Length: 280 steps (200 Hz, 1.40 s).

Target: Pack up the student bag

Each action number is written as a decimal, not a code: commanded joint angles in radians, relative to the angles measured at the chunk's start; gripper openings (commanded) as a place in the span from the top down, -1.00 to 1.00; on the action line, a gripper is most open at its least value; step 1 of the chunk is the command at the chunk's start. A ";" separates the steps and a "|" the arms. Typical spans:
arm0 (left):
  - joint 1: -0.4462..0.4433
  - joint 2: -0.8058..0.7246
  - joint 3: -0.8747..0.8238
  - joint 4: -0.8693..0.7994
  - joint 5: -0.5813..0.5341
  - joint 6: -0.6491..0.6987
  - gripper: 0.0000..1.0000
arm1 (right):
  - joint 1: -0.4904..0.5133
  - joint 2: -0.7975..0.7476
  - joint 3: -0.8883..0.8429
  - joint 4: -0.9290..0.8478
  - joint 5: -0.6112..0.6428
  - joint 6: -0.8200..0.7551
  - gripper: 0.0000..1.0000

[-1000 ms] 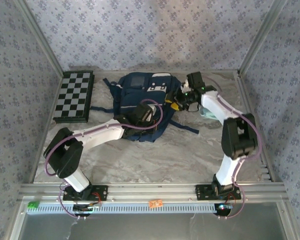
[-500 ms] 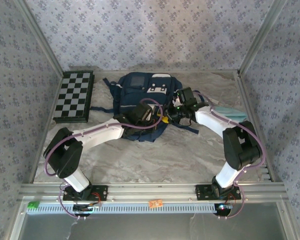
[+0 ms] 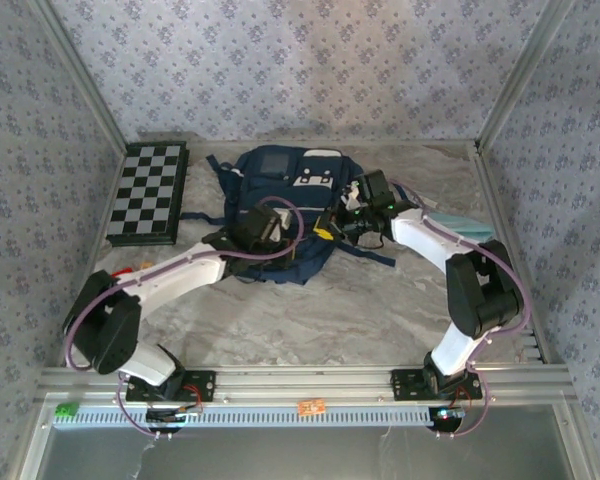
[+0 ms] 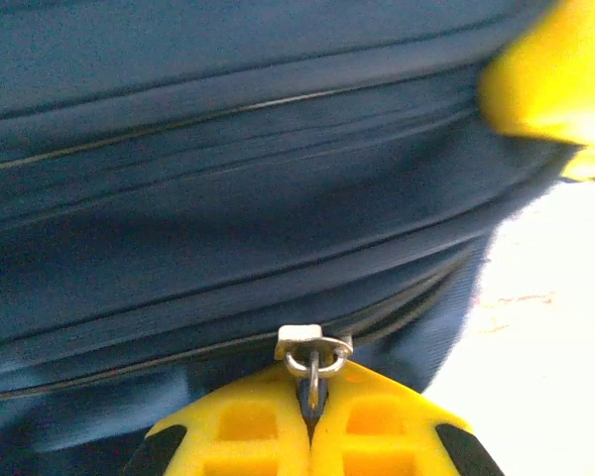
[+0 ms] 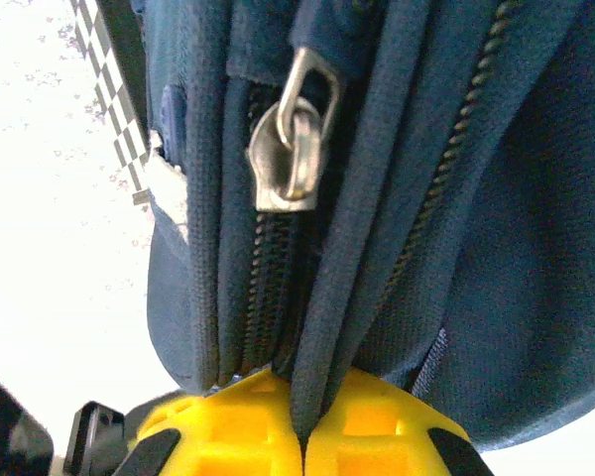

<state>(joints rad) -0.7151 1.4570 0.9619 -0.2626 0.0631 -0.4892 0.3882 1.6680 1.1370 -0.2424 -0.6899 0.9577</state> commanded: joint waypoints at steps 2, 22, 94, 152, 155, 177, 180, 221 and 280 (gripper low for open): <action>0.100 -0.083 -0.041 -0.127 -0.044 0.037 1.00 | -0.117 -0.060 -0.010 -0.115 -0.045 -0.130 1.00; 0.179 -0.114 -0.077 -0.129 -0.038 0.034 1.00 | -0.177 -0.042 0.013 -0.103 -0.128 -0.114 1.00; 0.024 -0.099 -0.078 0.029 0.040 0.011 1.00 | -0.210 0.096 0.299 -0.228 -0.091 -0.157 0.63; -0.016 -0.040 -0.009 0.066 0.016 -0.007 1.00 | -0.054 -0.035 0.177 -0.102 0.013 0.027 -0.01; -0.017 -0.038 -0.007 0.066 0.019 -0.004 1.00 | -0.045 -0.044 0.161 -0.090 0.026 0.039 -0.01; -0.016 -0.029 0.008 0.068 0.021 0.011 1.00 | 0.026 -0.071 0.079 0.009 0.107 0.129 0.05; -0.017 -0.029 0.011 0.067 0.023 0.013 1.00 | 0.033 -0.067 0.074 0.015 0.115 0.135 0.05; -0.017 -0.033 0.020 0.061 0.024 0.023 1.00 | 0.078 0.019 0.101 0.054 0.153 0.142 0.42; 0.026 -0.113 -0.053 -0.032 -0.104 -0.003 1.00 | 0.082 -0.018 0.090 -0.020 0.190 0.115 1.00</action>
<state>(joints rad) -0.7277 1.4170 0.9321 -0.2634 0.0437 -0.4828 0.4706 1.6833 1.2316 -0.2375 -0.5632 1.0824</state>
